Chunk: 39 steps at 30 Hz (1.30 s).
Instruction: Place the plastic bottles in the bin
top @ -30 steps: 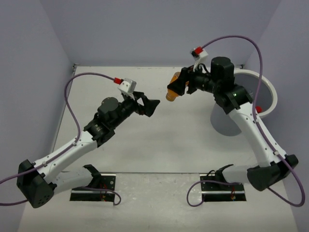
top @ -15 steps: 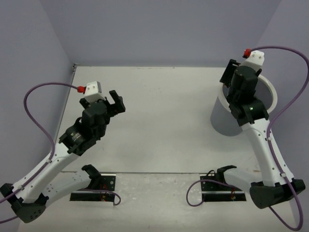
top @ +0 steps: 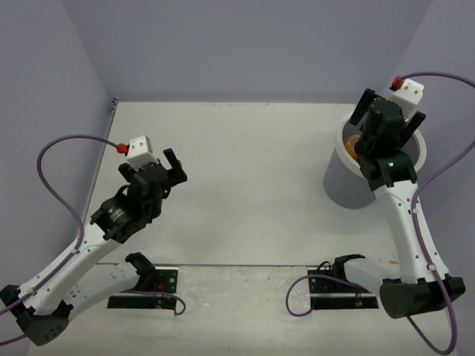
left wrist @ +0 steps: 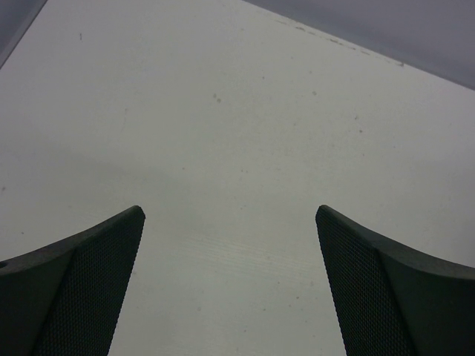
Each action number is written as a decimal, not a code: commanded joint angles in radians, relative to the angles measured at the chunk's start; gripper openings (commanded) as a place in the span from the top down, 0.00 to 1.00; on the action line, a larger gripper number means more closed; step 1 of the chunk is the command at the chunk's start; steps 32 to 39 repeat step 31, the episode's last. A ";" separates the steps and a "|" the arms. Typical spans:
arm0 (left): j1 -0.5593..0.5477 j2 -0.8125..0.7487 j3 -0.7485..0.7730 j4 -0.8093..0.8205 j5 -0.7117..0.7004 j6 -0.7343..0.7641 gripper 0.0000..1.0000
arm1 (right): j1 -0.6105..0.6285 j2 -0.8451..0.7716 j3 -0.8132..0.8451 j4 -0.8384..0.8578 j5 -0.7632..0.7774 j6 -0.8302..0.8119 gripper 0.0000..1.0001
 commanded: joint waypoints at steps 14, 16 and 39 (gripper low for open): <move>0.005 0.027 -0.035 0.022 0.022 -0.023 0.00 | -0.002 -0.077 0.006 0.009 -0.756 -0.018 0.01; 0.005 0.019 -0.035 0.025 0.025 -0.024 0.00 | -0.002 -0.073 0.018 0.001 -0.914 -0.018 0.01; 0.005 -0.026 -0.043 0.041 0.036 -0.022 0.00 | -0.001 -0.065 0.038 0.011 -1.225 0.011 0.01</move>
